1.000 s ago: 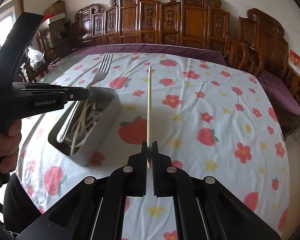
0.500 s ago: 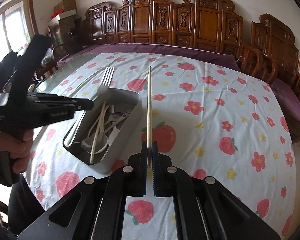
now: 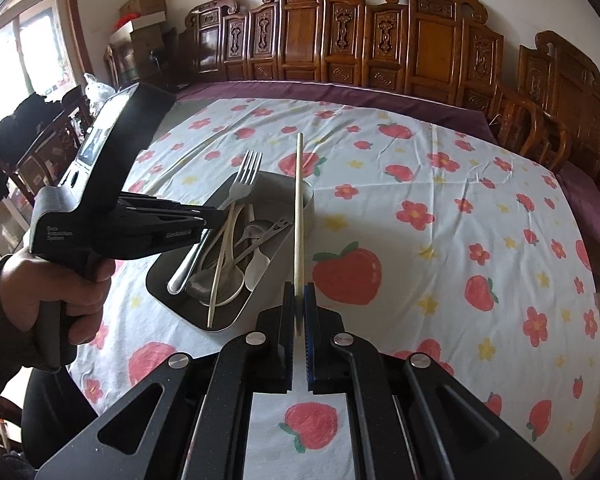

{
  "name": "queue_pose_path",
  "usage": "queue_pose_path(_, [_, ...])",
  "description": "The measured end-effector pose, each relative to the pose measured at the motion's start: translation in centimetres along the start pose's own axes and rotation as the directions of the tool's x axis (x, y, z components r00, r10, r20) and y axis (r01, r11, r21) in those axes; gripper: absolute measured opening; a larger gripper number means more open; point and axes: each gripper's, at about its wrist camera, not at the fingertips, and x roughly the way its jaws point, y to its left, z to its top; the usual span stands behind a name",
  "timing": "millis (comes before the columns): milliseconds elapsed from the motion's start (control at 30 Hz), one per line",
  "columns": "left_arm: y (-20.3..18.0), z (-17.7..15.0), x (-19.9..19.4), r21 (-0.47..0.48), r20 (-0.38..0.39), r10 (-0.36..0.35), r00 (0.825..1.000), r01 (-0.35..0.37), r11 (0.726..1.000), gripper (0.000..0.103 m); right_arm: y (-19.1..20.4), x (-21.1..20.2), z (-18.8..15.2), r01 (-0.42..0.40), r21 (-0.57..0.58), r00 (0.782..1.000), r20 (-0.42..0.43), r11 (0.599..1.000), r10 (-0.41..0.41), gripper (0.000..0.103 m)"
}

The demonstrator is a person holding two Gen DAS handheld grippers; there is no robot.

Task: Organize utensils
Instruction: 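Carry the fork into the tray with the left tool and open it, then lower the chopstick into the tray and open the right tool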

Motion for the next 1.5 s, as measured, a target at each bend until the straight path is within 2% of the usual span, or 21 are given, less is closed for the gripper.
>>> queue_pose_path(233, [0.5,-1.1,0.6,-0.01,-0.035,-0.006,0.999,0.006,1.0,0.007,0.4,0.5,0.0,-0.007,0.0,1.0,-0.008,1.0,0.007,0.005])
queue_pose_path(600, [2.3,-2.3,-3.0,0.001,0.042,0.01,0.999,-0.01,1.0,0.007,2.3,2.1,0.3,-0.057,0.015,0.998,-0.034,0.998,0.057,0.005])
queue_pose_path(867, [3.9,-3.1,-5.2,0.009,0.087,0.026,0.996,-0.027,1.0,0.008,3.5,5.3,0.5,-0.1,0.088,0.989,-0.099,0.991,0.109,0.005])
queue_pose_path(1333, [5.7,-3.7,-7.2,-0.007,0.128,0.024,0.992,-0.023,1.0,0.009,4.2,8.4,1.2,-0.06,0.173,0.984,-0.157,0.983,0.087,0.006])
queue_pose_path(1500, [5.9,-4.0,-7.5,-0.008,0.133,0.027,0.991,-0.026,1.0,0.009,4.2,8.9,1.7,-0.096,0.191,0.98,-0.154,0.977,0.127,0.006])
